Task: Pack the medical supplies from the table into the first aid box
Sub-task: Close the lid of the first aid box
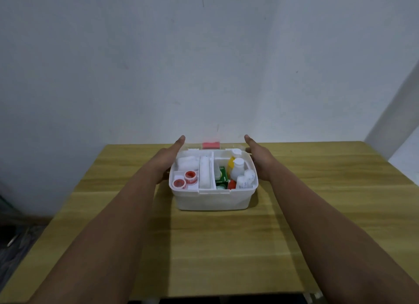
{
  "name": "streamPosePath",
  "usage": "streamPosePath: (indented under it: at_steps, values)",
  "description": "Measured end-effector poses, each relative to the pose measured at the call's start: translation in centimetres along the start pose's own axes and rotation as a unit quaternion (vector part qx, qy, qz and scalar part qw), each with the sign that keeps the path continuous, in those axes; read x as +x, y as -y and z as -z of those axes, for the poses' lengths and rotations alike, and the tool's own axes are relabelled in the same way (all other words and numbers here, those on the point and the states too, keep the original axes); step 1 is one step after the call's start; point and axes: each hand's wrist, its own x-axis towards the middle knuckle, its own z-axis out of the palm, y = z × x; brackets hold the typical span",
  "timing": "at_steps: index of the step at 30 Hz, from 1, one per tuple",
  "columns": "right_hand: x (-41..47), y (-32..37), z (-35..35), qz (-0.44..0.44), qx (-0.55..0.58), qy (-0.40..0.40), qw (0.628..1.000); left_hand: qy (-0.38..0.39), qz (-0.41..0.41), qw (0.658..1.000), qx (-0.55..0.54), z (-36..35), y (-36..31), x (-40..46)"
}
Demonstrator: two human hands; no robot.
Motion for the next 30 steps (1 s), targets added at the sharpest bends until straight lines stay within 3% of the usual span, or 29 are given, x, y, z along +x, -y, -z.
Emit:
streamPosePath:
  at_steps: [9, 19, 30]
  values:
    - [0.8, 2.2, -1.3, -0.027, 0.073, 0.009, 0.997, 0.027, 0.011, 0.997, -0.076, 0.5, -1.7, 2.2]
    - [-4.6, 5.7, -1.4, 0.111, 0.033, -0.046, 0.992, -0.040, -0.101, 0.992, -0.066, 0.7, -5.8, -3.0]
    - [-12.6, 1.9, -2.0, 0.249, 0.002, -0.154, 0.956, -0.104, -0.156, 0.981, -0.047, -0.2, -2.2, -10.3]
